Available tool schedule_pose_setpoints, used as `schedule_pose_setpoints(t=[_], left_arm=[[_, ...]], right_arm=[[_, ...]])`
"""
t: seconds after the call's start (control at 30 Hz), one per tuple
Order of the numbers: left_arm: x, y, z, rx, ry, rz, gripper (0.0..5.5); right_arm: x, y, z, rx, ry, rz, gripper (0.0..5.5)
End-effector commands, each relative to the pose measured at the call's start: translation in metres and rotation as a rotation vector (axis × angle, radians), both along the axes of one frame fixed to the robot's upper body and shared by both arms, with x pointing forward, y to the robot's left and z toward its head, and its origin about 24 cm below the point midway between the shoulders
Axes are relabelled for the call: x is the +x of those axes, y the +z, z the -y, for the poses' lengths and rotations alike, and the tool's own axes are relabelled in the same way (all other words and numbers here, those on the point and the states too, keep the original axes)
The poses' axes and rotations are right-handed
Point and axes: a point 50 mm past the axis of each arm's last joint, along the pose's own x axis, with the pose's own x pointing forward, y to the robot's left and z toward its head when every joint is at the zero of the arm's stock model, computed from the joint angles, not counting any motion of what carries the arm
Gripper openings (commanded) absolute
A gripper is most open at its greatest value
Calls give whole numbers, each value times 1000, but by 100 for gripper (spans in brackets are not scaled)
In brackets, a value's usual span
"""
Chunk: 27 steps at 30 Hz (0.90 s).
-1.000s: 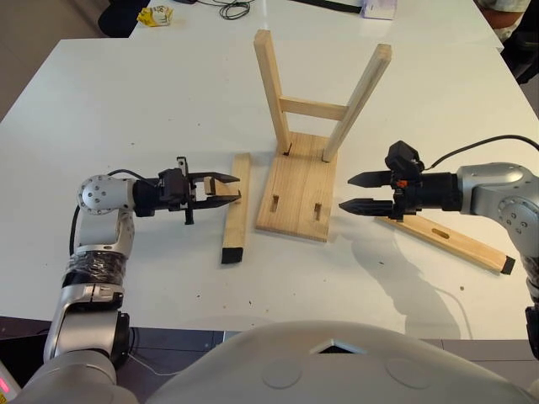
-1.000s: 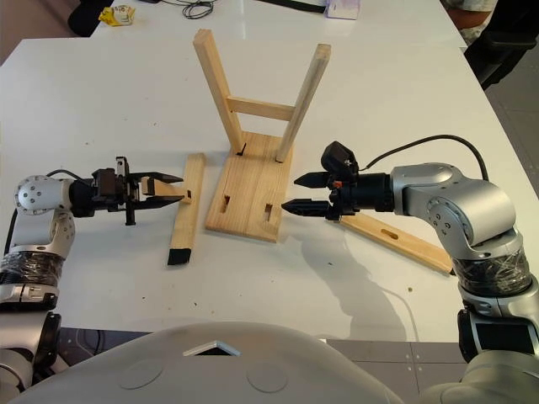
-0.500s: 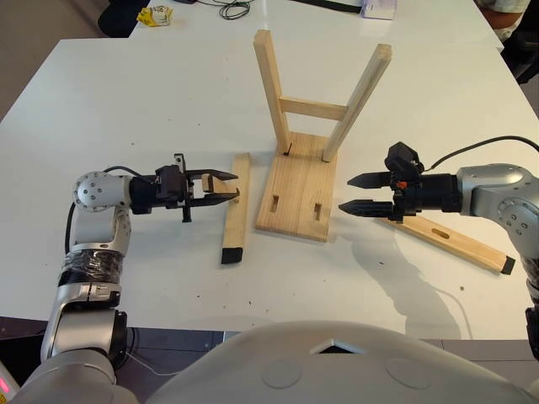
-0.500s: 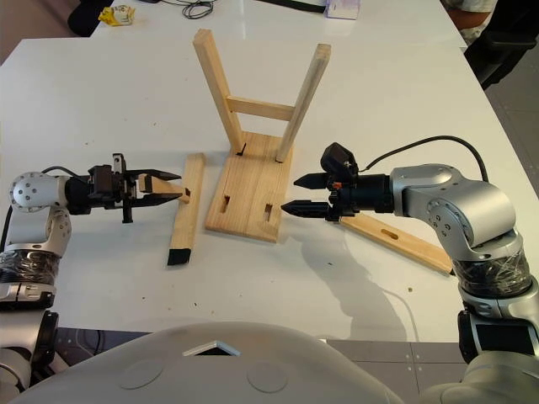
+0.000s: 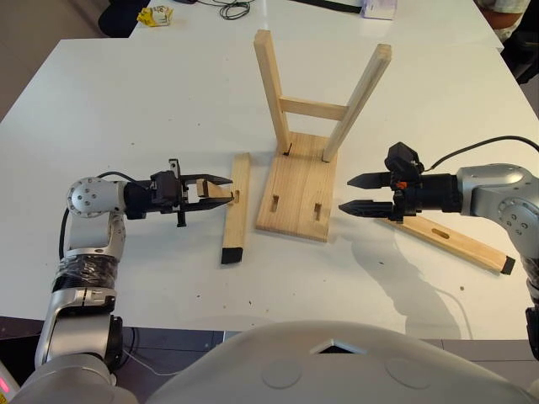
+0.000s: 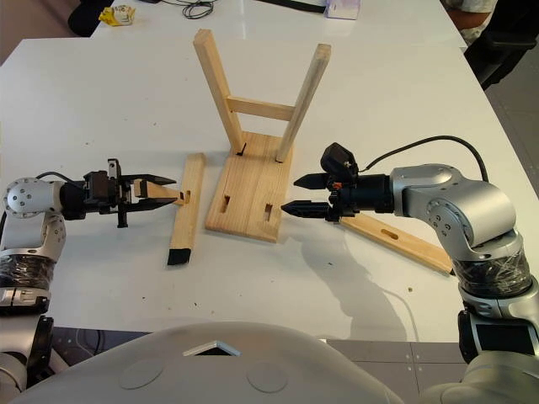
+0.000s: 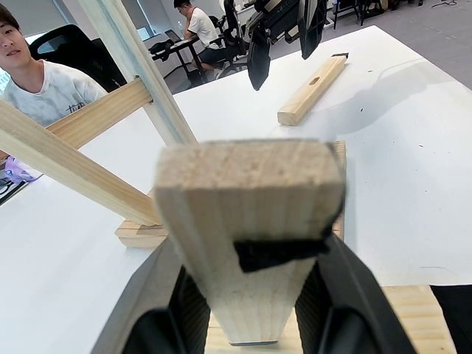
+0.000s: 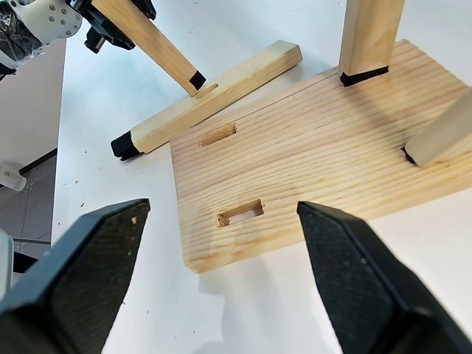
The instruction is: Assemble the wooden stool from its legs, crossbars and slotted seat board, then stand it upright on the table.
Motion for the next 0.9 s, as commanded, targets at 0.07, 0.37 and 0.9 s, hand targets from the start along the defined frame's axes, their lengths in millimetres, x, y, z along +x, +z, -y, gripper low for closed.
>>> schedule_pose_setpoints(t=[0.07,0.37,0.9], left_arm=[[3,3,-1,23,2,6,131],[8,2,2,11,9,5,131],[7,-2,7,-5,14,-3,131]], right_arm=[[1,3,0,-7,1,6,370],[0,3,-1,-6,-1,4,370],[1,4,-3,-6,12,4,370]])
